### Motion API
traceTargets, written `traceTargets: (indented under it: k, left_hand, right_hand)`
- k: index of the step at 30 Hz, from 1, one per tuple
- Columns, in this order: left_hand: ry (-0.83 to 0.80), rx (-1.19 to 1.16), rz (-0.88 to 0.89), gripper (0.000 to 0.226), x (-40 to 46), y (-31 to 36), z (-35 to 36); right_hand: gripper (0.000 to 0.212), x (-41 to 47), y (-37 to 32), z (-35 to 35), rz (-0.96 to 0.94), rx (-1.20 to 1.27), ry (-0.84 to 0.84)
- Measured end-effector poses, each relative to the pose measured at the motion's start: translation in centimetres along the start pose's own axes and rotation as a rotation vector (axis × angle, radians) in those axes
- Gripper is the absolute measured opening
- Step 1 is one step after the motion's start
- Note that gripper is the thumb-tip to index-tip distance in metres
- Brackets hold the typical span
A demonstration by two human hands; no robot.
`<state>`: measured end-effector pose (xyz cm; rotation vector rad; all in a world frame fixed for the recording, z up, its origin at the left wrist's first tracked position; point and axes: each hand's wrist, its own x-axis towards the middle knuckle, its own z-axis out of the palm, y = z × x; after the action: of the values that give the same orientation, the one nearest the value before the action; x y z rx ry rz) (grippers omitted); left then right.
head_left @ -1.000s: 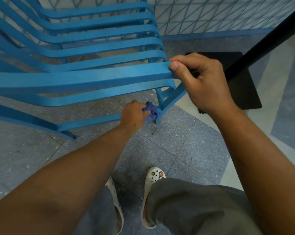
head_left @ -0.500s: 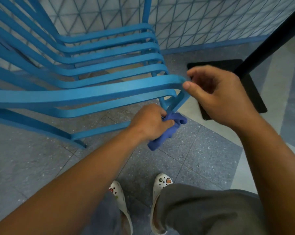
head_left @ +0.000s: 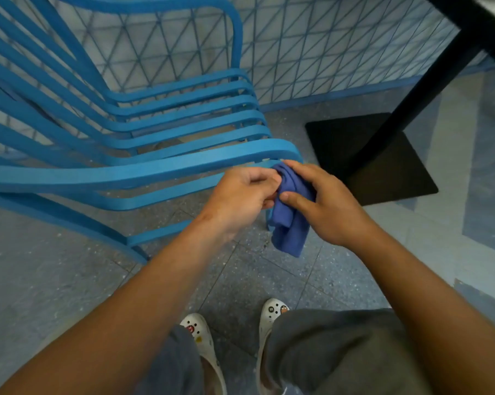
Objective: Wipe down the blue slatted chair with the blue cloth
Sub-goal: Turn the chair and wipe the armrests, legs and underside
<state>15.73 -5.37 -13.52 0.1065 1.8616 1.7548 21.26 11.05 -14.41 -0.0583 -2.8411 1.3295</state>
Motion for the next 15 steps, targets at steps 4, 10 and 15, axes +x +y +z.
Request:
traceTargets:
  k: [4,10,15]
  left_hand:
    - [0.281,0.493,0.36,0.029,-0.9,1.1,-2.1]
    - [0.482,0.929,0.606,0.027,-0.8,2.5,-6.3]
    - [0.507,1.081,0.462,0.03,0.6,0.9,-7.6]
  right_hand:
    - [0.047,1.3,-0.1,0.2,-0.041,0.054,0.219]
    - [0.051,4.2,-2.8,1.8,-0.201,-0.078,0.362]
    - [0.044,4.9,-3.0,4.1,-0.197,-0.372,0.269]
